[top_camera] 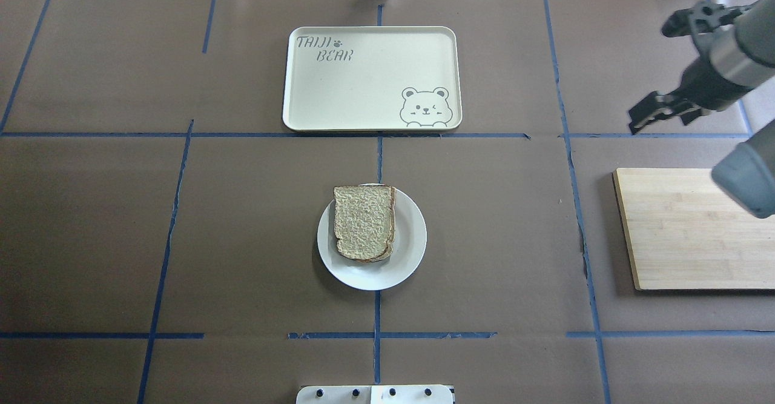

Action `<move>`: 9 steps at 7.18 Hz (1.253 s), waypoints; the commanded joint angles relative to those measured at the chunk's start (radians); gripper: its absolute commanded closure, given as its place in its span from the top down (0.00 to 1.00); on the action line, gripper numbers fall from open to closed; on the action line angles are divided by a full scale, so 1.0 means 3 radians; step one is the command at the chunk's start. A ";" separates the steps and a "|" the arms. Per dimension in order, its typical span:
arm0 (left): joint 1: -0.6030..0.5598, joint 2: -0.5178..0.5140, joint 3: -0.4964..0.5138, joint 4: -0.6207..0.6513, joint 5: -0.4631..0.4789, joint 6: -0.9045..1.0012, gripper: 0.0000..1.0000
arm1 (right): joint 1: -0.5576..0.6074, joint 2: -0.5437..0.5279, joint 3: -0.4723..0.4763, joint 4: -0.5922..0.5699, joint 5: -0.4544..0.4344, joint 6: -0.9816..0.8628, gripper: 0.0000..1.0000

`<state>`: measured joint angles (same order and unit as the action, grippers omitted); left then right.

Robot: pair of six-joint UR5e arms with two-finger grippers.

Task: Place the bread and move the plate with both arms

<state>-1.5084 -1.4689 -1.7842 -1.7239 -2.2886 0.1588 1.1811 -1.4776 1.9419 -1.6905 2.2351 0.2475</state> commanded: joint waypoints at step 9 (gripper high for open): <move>0.0874 -0.0258 0.0082 -0.1803 -0.1178 -0.2893 1.00 | 0.1110 -0.1149 -0.0143 -0.0015 0.0307 -0.1934 1.00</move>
<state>-1.3109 -1.5451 -1.7655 -2.1282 -2.6895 -0.5361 1.5139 -1.8219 1.8996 -1.6952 2.3225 -0.3327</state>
